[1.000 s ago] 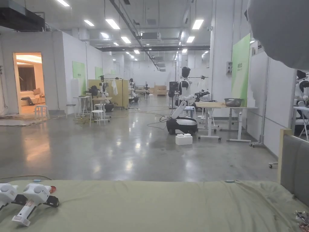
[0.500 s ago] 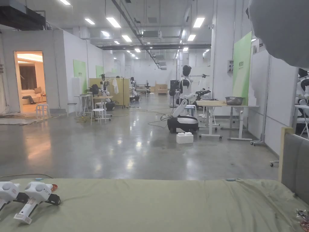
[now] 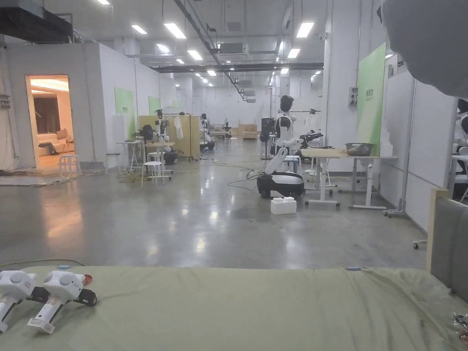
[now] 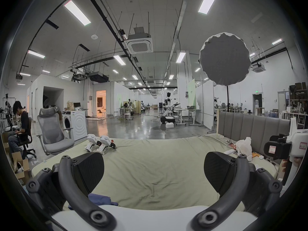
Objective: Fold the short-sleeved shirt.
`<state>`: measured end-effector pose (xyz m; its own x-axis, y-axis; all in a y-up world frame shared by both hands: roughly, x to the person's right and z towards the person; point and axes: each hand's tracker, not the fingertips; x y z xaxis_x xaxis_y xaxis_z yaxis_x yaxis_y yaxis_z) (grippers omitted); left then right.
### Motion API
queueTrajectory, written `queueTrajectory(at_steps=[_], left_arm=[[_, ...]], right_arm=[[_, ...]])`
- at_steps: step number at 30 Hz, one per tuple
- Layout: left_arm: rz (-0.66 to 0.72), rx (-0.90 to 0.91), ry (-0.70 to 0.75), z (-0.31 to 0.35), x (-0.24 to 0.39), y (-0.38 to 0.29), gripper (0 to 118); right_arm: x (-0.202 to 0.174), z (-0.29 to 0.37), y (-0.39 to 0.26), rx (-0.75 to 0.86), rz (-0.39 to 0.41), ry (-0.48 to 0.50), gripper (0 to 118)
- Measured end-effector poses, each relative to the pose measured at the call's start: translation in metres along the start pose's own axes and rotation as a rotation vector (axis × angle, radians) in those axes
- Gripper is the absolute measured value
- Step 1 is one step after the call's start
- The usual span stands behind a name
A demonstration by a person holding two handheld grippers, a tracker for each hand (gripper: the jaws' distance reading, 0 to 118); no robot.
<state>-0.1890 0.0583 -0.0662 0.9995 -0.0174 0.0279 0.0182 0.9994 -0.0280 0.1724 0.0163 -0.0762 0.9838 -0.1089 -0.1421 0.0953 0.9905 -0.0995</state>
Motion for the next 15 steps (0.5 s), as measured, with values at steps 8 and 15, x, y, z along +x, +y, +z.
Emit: queueTrajectory(at_steps=[8,15], left_arm=[[-0.002,-0.018,-0.008,-0.001,0.002,-0.002,118],[0.030,-0.016,-0.039,-0.001,0.000,0.000,118]], right_arm=[[-0.007,-0.001,0.004,-0.002,0.018,-0.053,118],[-0.007,-0.017,0.019,-0.201,-0.196,-0.221,118]])
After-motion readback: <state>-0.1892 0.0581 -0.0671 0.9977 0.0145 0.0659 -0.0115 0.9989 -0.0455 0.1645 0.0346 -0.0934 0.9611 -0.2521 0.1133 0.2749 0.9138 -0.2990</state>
